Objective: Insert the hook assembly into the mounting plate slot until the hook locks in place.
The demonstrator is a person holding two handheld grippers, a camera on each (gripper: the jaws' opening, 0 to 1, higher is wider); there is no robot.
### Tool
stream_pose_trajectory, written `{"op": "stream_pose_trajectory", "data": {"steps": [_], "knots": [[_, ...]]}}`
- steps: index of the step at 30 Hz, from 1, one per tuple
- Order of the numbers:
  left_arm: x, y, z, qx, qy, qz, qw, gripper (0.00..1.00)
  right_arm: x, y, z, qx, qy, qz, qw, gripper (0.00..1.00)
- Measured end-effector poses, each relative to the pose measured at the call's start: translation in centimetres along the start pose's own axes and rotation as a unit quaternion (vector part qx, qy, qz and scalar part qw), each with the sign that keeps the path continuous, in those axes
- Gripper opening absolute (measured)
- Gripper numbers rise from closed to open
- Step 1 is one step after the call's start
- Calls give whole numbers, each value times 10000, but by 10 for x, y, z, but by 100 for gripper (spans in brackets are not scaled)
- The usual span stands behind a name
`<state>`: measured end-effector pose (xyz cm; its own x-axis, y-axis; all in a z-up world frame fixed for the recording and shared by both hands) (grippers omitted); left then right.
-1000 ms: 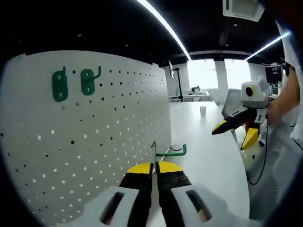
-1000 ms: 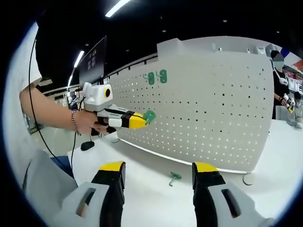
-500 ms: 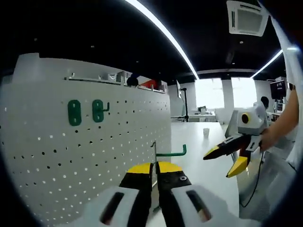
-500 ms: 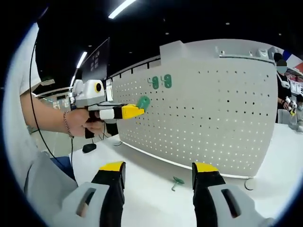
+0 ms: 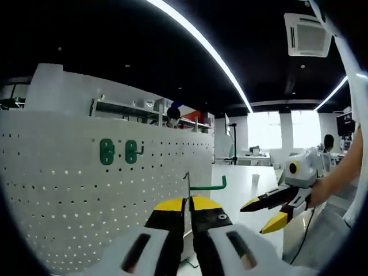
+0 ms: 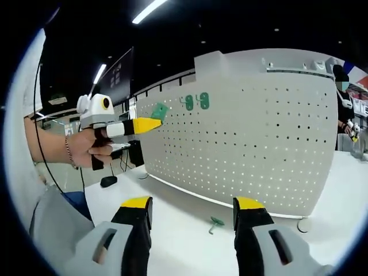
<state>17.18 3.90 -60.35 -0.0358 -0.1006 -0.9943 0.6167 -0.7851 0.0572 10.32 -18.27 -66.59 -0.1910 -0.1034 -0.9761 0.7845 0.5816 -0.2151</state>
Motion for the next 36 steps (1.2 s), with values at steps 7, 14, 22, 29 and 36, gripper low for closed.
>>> {"op": "stream_pose_trajectory", "data": {"steps": [7, 14, 22, 29, 36], "knots": [[3, -3, 2, -44, 0, -15, 10000, 3, -1, 0, -1, -4, 2, 6, 10000, 54], [6, -1, 2, -36, 42, -76, 10000, 3, -7, -2, -3, -29, -3, 186, 9998, 54], [7, 2, 5, 0, 43, -114, 9999, 3, -30, -7, -12, -244, 70, 1102, 9936, 52], [7, 2, 5, -20, 36, -96, 9999, 3, -43, -8, -20, -444, 78, 1528, 9872, 53], [6, 1, 6, -30, 35, -92, 9999, 3, -46, 0, -23, -531, 82, 1493, 9873, 53]]}}
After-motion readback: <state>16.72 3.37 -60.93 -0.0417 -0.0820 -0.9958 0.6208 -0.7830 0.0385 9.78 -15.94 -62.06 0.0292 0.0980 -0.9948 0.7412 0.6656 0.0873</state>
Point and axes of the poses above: the point that each gripper's makers call its tool centre point, and the gripper's own axes: y roughly forward along the fingers, z roughly to its right, x roughly out of its underside, the point moved 8 cm from there along -y, roughly backward along the fingers, and after that the axes turned 2 degrees about -y, right-handed, at the moved point
